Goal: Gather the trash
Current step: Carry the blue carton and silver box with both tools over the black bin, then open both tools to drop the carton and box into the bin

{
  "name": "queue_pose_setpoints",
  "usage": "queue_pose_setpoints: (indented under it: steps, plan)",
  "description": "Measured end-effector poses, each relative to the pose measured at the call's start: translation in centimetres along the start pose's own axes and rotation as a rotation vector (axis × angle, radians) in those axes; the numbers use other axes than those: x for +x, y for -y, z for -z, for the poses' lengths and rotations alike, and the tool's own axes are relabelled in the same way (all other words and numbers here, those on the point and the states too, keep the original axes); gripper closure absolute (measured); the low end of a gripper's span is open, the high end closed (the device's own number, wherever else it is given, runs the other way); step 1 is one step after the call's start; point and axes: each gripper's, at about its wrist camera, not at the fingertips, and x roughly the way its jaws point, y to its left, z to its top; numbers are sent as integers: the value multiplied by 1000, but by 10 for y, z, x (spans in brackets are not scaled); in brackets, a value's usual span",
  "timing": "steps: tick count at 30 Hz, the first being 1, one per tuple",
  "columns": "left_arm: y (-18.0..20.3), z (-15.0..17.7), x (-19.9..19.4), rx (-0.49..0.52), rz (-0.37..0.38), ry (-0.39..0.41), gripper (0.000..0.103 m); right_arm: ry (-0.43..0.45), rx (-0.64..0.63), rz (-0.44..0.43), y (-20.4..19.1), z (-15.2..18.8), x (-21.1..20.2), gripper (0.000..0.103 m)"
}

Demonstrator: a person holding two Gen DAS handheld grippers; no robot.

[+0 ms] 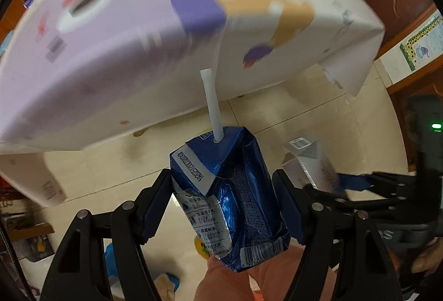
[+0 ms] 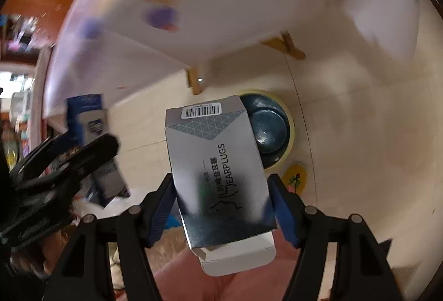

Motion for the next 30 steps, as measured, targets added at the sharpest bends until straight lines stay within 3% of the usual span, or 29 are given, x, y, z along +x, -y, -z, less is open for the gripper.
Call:
queue_pose_setpoints:
  steps: [8,12,15,21,30]
  plan:
    - [-25,24,120,-50,28,6,32,-69,171,-7,56,-19,142,33]
    - [-39,29,165,-92,58,18,32,-94,213,4,78,-31,194,33]
    - [-43,27,192,-94,22,4,32,-88,226,12,87,-36,210,32]
    - [-39,25,202,-90,-12,11,32,-53,225,18,81,-32,202,32]
    - [-36,29,134,-86,-56,61,32,52,188,22,51,-18,112,32]
